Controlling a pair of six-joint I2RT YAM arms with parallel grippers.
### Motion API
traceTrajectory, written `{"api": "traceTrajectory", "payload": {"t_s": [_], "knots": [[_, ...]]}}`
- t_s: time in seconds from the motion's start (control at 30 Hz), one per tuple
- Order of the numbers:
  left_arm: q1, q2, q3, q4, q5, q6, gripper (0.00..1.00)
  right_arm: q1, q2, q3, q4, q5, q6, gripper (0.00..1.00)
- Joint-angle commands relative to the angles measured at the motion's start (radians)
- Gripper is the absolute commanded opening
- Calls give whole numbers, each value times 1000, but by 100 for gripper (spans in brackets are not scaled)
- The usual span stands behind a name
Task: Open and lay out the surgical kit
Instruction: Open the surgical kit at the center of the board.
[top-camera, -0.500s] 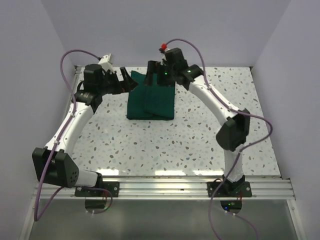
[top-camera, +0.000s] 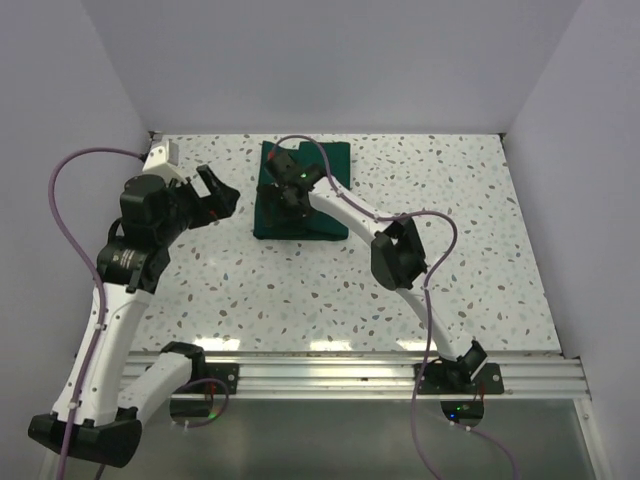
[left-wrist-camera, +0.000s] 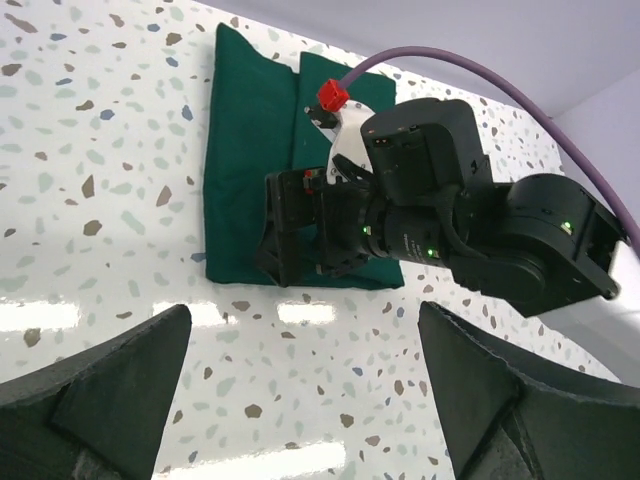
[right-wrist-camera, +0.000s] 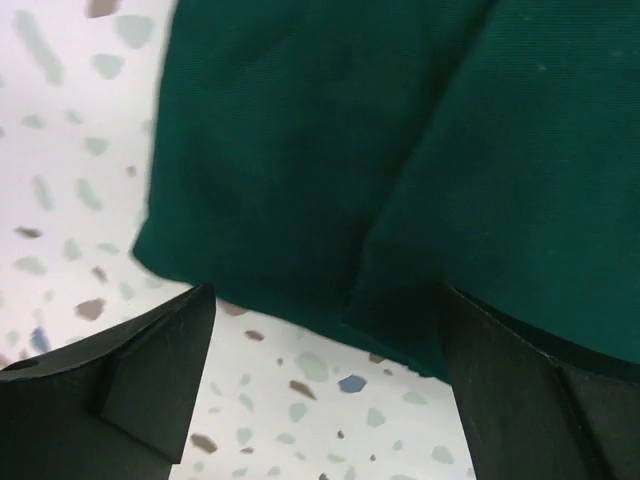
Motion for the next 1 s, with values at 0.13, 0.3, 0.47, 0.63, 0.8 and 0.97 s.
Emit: {"api": "traceTrajectory", "payload": {"t_s": [0.13, 0.3, 0.47, 0.63, 0.8, 0.97], "knots": [[-3, -46, 41, -168, -58, 74, 100, -6, 40, 52, -53, 186, -12, 81], [-3, -39, 49, -174, -61, 100, 100, -4, 61, 20, -71, 199, 5, 35], [-3, -19, 56, -171, -55, 113, 100, -7, 26, 33, -90, 192, 21, 0], [-3, 20, 87, -171, -132, 123, 100, -29, -76, 52, -94, 207, 39, 0], [-5, 130, 141, -150, -199, 171, 100, -98, -288, -78, -84, 278, 70, 0], [-12, 219, 103, -41, -188, 212, 100, -203, -487, -333, -61, 354, 93, 0]]}}
